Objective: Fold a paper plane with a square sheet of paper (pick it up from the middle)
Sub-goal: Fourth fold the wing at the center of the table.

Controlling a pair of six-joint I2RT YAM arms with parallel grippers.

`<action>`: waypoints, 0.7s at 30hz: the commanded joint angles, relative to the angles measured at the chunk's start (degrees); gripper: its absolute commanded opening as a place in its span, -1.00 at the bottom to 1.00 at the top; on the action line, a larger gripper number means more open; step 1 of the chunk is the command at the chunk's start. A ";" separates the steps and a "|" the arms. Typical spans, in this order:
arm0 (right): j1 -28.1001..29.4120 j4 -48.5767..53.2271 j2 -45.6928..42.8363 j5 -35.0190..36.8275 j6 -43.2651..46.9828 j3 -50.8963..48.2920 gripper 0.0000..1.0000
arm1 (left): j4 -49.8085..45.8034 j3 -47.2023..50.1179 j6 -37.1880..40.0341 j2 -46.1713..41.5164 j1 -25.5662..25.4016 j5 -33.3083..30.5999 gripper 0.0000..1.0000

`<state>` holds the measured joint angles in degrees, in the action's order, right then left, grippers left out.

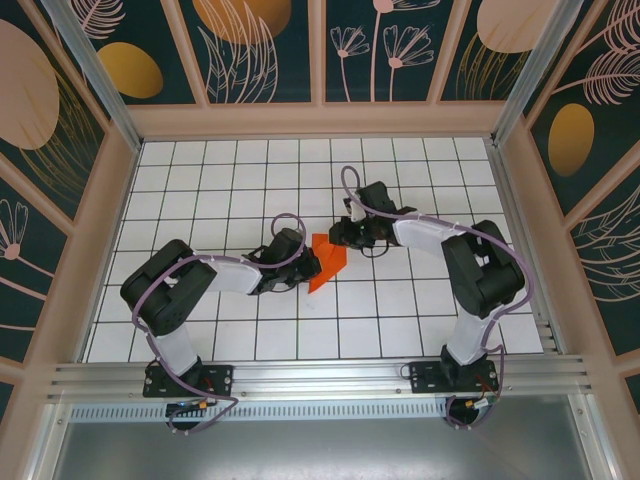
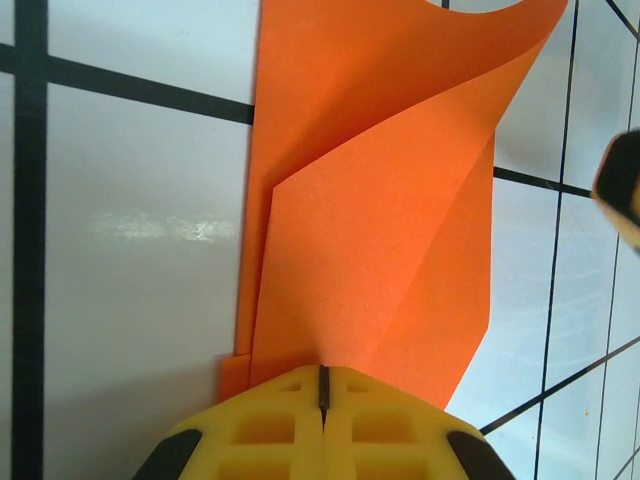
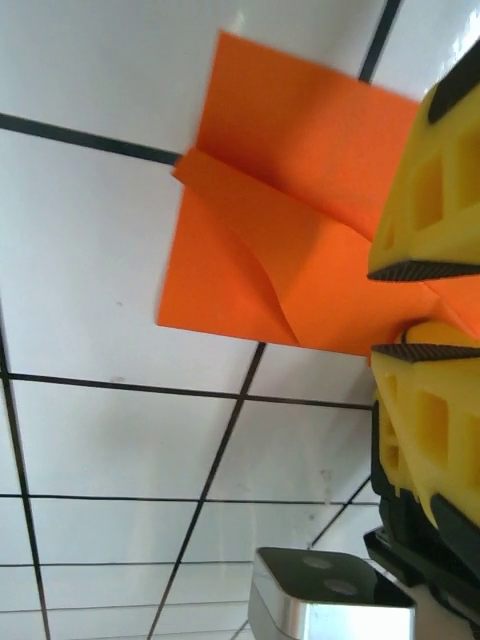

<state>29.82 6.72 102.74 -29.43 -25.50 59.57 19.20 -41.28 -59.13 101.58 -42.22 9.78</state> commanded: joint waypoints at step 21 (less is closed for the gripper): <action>-6.80 -0.35 14.59 -4.55 11.68 8.64 -0.74 | -10.87 0.29 -0.12 3.46 0.31 -3.01 -1.00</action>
<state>25.21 5.98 114.93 -37.23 -15.62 65.10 17.52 -42.24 -59.70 101.84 -42.22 9.58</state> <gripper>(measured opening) 0.133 0.066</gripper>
